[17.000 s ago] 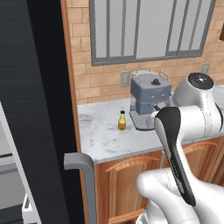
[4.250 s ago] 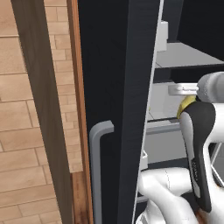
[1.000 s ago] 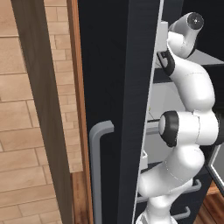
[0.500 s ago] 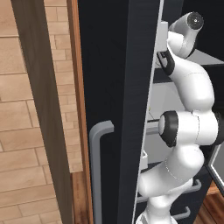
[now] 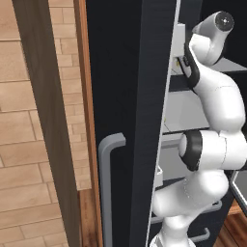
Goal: Place the mustard and mustard from the counter to the top shelf of the fridge. If the existing items in the fridge are on the top shelf, move them to other shelves.
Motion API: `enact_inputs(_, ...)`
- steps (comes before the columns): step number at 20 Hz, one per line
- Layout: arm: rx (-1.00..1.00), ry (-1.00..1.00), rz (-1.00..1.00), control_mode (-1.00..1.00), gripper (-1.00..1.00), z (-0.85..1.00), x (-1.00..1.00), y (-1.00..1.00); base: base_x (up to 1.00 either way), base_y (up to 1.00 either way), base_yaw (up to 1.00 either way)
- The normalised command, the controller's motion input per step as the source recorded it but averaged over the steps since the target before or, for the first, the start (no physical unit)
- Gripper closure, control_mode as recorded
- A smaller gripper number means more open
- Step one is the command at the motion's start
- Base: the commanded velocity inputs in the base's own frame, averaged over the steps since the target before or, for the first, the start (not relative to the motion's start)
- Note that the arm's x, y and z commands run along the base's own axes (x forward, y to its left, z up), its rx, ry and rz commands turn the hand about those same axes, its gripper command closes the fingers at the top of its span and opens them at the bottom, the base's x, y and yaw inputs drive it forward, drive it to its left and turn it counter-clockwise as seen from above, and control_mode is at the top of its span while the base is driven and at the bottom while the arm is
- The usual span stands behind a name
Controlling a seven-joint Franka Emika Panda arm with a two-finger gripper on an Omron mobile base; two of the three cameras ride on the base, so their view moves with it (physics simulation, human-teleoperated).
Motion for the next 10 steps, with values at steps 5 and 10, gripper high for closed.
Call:
enact_inputs(5,0.00,-0.02,0.00,-1.00,-1.00,0.01,-1.00,-0.09,0.00,0.00,0.00)
enact_inputs(10,0.00,-0.04,0.00,-1.00,-1.00,0.02,-1.00,-0.01,0.00,0.00,0.00)
